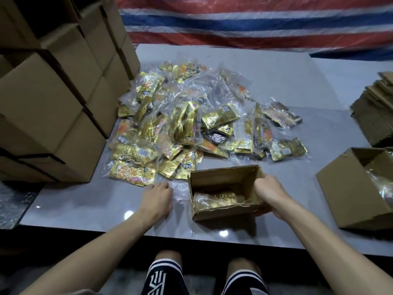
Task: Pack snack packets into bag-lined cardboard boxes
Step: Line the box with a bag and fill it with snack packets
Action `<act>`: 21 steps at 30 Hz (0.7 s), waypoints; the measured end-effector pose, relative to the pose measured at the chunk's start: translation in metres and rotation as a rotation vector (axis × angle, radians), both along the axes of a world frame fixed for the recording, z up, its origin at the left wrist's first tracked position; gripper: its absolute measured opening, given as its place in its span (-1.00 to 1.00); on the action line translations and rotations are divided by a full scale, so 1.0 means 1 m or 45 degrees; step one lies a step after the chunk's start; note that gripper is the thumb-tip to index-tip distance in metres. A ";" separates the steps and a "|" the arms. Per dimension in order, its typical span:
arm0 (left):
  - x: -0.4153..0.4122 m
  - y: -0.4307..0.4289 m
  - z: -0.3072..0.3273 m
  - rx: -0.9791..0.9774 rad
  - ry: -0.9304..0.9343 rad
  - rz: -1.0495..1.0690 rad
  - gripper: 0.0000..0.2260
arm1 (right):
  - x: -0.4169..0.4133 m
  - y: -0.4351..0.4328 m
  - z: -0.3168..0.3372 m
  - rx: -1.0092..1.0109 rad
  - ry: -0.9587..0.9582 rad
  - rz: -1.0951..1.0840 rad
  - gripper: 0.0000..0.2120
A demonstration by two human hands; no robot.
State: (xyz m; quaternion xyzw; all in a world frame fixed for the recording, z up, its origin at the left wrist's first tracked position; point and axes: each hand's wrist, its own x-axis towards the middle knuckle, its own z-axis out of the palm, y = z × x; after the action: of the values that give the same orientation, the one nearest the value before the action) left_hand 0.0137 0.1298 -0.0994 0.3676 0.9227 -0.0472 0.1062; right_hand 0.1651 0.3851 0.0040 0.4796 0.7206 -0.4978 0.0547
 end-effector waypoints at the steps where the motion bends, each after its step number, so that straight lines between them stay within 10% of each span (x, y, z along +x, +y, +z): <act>1: 0.000 0.000 -0.001 -0.002 0.025 -0.014 -0.78 | 0.000 0.000 -0.001 -0.002 -0.007 0.003 -0.70; 21: -0.038 0.011 0.044 0.743 -0.514 0.419 -0.79 | 0.002 -0.008 0.006 0.042 0.004 0.038 -0.66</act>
State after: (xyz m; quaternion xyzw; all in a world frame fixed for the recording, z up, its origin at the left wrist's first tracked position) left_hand -0.0243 0.1412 -0.0556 0.2312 0.9045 0.3083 0.1828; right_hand 0.1675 0.3770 0.0099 0.4688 0.7358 -0.4858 0.0531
